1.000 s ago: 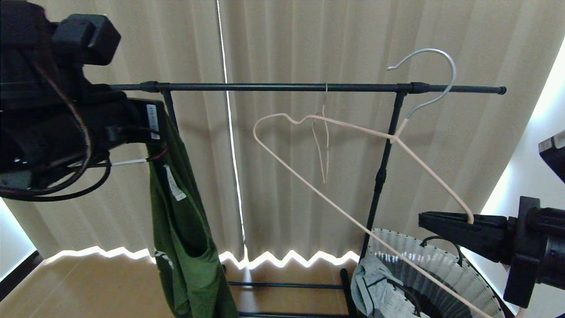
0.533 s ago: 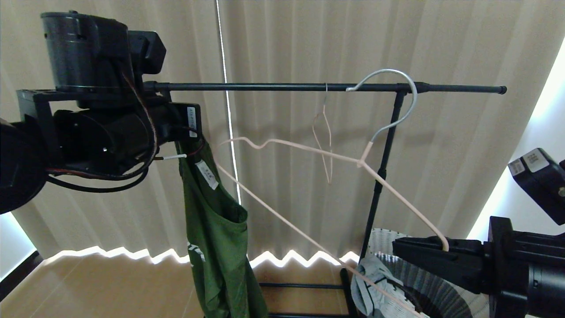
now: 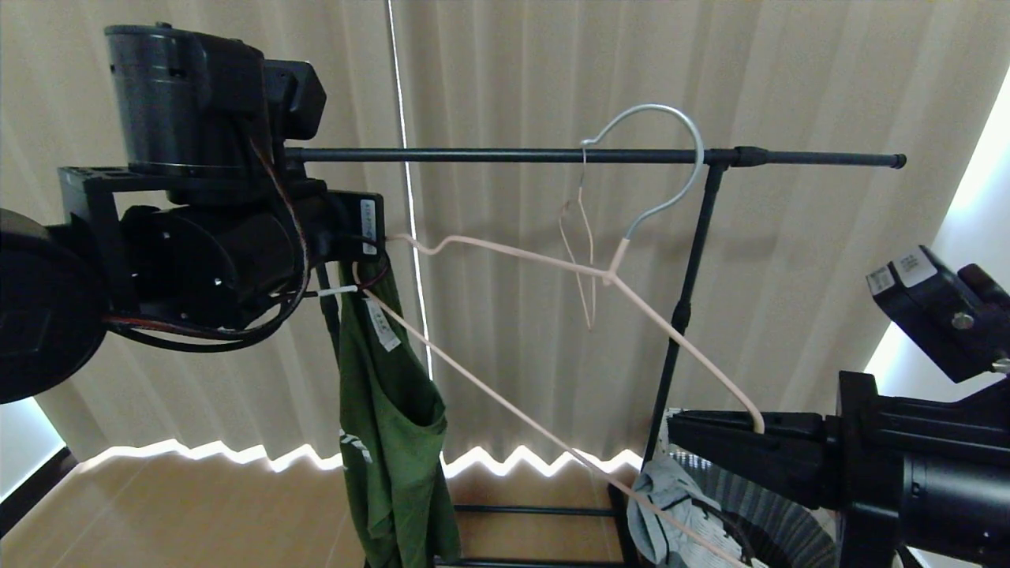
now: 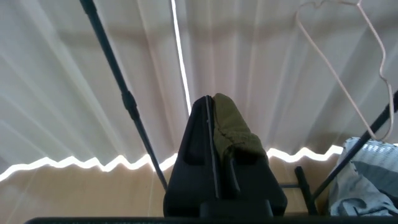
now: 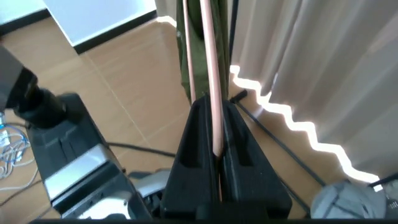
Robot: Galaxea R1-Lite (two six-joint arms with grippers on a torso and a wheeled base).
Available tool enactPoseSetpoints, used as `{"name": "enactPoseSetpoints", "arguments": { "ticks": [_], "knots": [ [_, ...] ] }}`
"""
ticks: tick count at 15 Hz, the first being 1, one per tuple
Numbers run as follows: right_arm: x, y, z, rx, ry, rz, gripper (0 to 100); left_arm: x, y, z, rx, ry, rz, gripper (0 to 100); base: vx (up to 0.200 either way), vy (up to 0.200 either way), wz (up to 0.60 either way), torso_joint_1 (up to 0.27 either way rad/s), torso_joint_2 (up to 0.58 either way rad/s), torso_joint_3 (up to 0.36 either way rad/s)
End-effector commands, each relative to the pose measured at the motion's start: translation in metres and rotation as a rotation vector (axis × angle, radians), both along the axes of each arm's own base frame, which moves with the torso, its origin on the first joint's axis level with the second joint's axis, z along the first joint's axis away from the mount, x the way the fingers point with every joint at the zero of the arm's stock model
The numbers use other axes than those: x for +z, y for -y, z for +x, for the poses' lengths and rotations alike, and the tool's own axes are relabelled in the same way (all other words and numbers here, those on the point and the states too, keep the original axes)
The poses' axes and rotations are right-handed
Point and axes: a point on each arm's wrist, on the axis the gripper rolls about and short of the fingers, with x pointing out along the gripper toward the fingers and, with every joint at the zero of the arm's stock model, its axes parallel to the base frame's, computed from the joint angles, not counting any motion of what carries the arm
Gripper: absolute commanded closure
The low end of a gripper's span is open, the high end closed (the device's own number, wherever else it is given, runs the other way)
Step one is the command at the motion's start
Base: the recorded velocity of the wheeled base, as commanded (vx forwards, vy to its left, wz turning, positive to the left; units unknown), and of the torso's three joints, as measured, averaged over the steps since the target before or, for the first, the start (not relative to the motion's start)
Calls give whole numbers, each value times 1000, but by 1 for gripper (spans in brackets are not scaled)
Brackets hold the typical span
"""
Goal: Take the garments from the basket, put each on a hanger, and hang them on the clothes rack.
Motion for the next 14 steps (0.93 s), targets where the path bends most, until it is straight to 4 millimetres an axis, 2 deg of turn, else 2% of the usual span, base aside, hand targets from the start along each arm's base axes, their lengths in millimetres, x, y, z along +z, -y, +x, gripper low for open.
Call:
{"name": "enactPoseSetpoints", "arguments": {
  "ticks": [1,5,8,14],
  "knots": [
    [-11,-15,15,-9,-16,-21,100,0,1,-2,5,1,2,100,0,0,0,0,0,0],
    [-21,-32,37,-50,-33,-40,100,4,-2,-6,16,13,-3,100,0,0,0,0,0,0],
    [-21,-42,41,-86,-85,-11,100,6,-4,-8,79,26,4,100,0,0,0,0,0,0],
    [-19,-54,56,-208,-64,-20,100,8,-13,-17,106,29,9,100,0,0,0,0,0,0]
  ]
}}
